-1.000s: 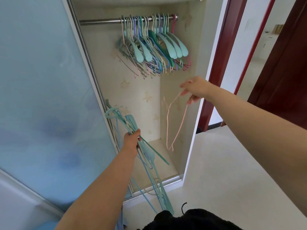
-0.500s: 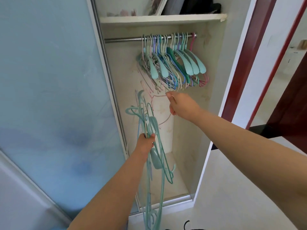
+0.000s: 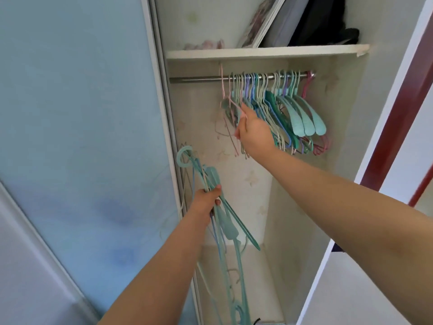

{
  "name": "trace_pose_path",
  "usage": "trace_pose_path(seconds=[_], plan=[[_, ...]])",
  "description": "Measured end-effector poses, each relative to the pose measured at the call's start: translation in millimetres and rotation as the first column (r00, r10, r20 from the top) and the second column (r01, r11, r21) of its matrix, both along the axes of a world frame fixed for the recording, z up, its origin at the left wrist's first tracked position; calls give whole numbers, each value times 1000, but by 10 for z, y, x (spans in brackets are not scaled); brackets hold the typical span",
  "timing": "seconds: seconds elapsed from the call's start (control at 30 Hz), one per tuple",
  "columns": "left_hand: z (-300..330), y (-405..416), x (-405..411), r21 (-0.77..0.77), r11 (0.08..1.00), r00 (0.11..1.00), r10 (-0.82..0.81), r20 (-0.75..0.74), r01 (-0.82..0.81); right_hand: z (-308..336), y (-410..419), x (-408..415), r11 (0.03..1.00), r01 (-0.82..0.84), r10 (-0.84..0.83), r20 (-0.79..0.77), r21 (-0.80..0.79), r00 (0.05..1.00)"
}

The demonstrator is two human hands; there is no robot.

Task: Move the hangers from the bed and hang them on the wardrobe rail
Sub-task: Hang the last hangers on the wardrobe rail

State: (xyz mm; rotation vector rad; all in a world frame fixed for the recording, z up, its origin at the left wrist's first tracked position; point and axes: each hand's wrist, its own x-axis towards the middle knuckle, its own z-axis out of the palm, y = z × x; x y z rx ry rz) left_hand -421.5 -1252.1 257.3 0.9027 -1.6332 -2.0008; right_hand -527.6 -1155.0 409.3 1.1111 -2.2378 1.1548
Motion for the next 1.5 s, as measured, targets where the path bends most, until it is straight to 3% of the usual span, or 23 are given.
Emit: trace_pose_path(seconds=[0.13, 0.23, 0.33, 0.4, 0.5, 0.6, 0.77, 0.87, 1.0, 1.13, 1.3, 1.5], plan=[[34, -23, -79, 50, 999, 1000, -3, -9, 3, 28, -237, -279, 996, -79, 75, 74, 48, 994], [53, -34, -133, 57, 998, 1000, -4, -12, 5, -53, -364, -473, 989, -127, 107, 235, 71, 966], [49, -60, -223, 89, 996, 1000, 1, -26, 1, -169, -499, -602, 993, -52, 100, 550, -103, 829], [31, -72, -307, 113, 994, 999, 1, -37, 3, -270, -521, -647, 994, 42, 32, 660, -96, 751], [-6, -118, -420, 175, 985, 999, 4, -54, 5, -422, -497, -690, 989, -28, 112, 632, -142, 767], [-29, -185, -503, 239, 971, 998, -8, -62, 23, -383, -538, -698, 952, -7, 202, 612, -306, 764], [-27, -253, -624, 278, 960, 997, -25, -72, 45, -105, -645, -752, 793, 183, 389, 713, -581, 583], [-11, -288, -674, 315, 948, 996, -27, -87, 53, -48, -642, -726, 748, 247, 416, 725, -616, 549], [15, -316, -693, 330, 942, 994, -32, -104, 65, 6, -626, -685, 635, 447, 494, 776, -630, 392], [15, -328, -689, 341, 938, 994, -33, -102, 66, -7, -616, -595, 656, 421, 511, 779, -626, 363], [-26, -303, -670, 350, 934, 993, -35, -116, 74, -146, -548, -537, 796, 247, 432, 805, -553, 407], [-103, -271, -625, 362, 928, 991, -43, -129, 87, -282, -453, -581, 741, 418, 264, 801, -525, 538]])
